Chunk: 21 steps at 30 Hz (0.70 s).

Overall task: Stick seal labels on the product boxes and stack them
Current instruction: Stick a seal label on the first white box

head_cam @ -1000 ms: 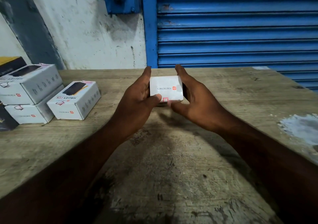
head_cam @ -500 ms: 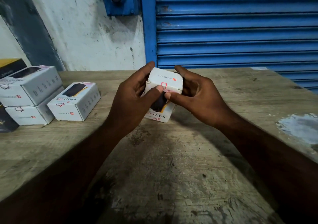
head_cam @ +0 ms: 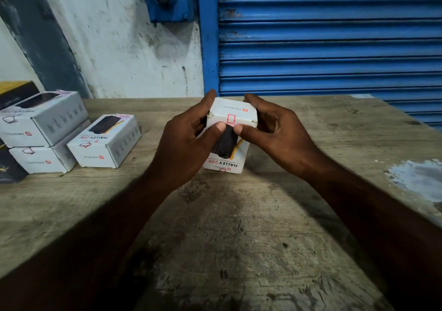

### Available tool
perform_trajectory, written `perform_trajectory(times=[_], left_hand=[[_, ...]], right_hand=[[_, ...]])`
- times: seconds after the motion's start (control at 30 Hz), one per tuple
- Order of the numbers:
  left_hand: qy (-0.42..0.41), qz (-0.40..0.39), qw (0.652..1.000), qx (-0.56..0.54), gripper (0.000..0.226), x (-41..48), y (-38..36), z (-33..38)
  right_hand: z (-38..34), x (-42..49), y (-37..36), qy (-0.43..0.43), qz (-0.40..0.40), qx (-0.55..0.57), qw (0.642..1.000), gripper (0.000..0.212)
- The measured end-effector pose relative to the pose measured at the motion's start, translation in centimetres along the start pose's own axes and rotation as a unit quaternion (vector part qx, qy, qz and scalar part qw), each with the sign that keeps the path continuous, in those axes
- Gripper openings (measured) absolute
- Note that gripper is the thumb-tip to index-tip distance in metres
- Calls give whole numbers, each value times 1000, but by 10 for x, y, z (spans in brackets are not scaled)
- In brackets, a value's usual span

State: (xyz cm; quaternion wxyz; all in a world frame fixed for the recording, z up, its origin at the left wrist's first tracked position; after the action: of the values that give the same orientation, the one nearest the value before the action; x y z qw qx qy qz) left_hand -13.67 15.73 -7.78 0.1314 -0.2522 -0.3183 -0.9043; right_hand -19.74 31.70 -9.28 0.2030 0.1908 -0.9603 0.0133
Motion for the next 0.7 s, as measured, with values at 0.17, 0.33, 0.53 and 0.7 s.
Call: perform_trajectory(times=[0.17, 0.33, 0.53, 0.7], left_hand=[[-3, -18, 1000, -2, 58, 0, -5, -1], [4, -9, 1000, -2, 55, 0, -2, 0], [13, 50, 999, -9, 56, -4, 8, 3], [15, 64, 998, -11, 55, -4, 9, 2]], right_hand=[[-10, 0, -1, 43, 9, -5, 999, 75], [-2, 1, 1, 9, 1, -40, 999, 59], [-3, -2, -5, 23, -41, -12, 999, 66], [-6, -2, -6, 29, -25, -23, 999, 63]])
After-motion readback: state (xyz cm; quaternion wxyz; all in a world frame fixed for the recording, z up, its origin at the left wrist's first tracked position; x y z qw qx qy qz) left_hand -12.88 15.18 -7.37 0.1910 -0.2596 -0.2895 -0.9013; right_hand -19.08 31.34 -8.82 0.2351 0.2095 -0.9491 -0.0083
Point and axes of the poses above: each hand's wrist, its own x-axis towards the middle knuckle, its own y-axis out of the back of the hand, z = x × y, the point moved 10 cm from there along x, towards the middle knuckle, and after that the axes turned 15 degrees about x, right-handed, at the moved point
